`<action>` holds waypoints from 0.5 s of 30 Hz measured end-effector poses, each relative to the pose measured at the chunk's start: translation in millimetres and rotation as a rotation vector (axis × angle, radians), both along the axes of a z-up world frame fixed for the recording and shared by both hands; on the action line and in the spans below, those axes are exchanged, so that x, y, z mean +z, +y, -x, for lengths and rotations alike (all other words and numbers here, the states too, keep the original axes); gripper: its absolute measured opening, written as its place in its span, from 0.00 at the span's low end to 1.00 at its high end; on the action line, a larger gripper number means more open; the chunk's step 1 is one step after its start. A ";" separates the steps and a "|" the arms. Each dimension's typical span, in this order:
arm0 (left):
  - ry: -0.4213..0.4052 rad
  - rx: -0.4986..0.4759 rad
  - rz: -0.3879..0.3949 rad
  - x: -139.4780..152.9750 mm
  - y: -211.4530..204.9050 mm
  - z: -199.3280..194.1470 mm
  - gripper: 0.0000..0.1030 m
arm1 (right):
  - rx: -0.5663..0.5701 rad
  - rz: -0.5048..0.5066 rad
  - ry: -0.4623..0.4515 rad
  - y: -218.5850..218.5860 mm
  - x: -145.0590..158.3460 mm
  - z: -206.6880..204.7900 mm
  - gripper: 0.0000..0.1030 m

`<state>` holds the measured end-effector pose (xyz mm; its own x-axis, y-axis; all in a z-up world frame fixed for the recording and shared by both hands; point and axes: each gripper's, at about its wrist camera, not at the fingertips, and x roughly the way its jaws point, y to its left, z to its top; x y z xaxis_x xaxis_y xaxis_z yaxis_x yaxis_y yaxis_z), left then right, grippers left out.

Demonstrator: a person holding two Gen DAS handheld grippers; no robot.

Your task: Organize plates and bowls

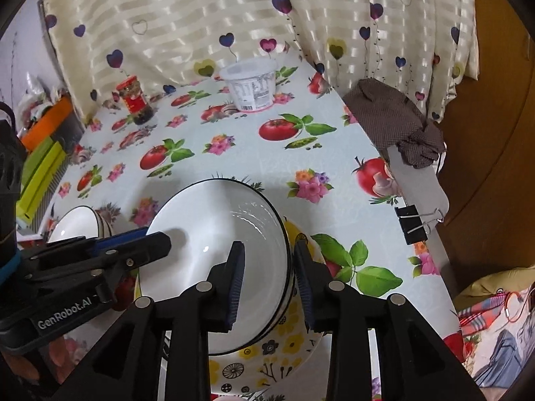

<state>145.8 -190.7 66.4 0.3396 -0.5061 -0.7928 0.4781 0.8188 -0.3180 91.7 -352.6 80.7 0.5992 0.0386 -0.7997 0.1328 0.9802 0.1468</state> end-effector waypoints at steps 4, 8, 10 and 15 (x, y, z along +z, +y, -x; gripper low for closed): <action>0.019 0.001 0.016 -1.5 0.3 -0.1 0.20 | -0.004 -0.010 0.001 -1.4 -2.3 -1.0 0.30; 0.003 0.011 0.042 1.3 4.8 -0.3 0.20 | -0.012 -0.013 -0.015 -0.2 -1.5 -0.4 0.30; -0.017 0.021 0.053 5.7 7.6 -2.0 0.20 | -0.019 -0.024 -0.044 -2.4 2.3 -1.1 0.30; -0.064 0.047 0.055 15.5 7.4 -9.1 0.20 | -0.020 -0.031 -0.108 -3.7 11.3 -8.0 0.30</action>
<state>154.9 -183.2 81.9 0.4133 -0.5303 -0.7403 0.4600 0.8232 -0.3328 99.7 -356.4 92.0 0.6828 0.0495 -0.7289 0.1340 0.9723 0.1916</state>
